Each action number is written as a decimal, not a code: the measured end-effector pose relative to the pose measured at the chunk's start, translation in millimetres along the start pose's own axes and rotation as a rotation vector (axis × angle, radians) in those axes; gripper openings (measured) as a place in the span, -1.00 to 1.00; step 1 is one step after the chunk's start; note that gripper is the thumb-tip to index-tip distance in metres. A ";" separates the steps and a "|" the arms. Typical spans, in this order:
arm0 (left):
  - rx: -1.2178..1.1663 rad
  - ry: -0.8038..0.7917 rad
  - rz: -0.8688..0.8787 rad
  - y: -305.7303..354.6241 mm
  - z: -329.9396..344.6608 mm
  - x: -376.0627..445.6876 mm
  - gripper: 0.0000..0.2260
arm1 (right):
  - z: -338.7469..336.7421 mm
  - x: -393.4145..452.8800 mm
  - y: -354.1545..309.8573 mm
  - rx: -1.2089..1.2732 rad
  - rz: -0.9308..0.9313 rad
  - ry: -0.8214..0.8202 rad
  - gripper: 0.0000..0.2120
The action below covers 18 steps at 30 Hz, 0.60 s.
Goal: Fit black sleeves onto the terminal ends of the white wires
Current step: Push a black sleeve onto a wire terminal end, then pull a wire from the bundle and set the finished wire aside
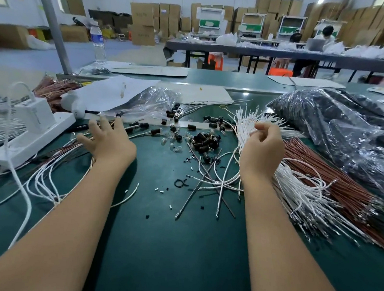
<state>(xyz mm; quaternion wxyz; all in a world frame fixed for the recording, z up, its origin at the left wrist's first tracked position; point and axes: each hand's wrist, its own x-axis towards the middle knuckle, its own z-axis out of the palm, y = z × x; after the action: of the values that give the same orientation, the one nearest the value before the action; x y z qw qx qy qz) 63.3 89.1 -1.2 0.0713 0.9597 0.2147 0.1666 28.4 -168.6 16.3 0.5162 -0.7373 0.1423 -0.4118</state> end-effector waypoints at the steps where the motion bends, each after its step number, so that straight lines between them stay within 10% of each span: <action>1: -0.015 0.022 0.032 5.3 -2.2 1.1 -0.38 | -1.0 1.0 0.7 -0.047 -0.039 0.019 -0.74; 9: -0.365 0.000 0.375 86.4 -17.2 -36.4 -0.63 | -2.1 3.3 7.6 -0.863 -0.165 -0.344 -0.92; 18: -0.713 -0.270 0.441 109.7 9.1 -67.3 -0.75 | -5.3 5.4 12.6 -0.753 -0.156 -0.193 -0.87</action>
<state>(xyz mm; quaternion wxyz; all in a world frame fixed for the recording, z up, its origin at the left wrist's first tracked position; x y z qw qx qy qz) 51.8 -39.3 -6.3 0.3882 0.9111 -0.0777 0.1146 30.5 -180.9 8.4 0.1880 -0.9190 0.1778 -0.2973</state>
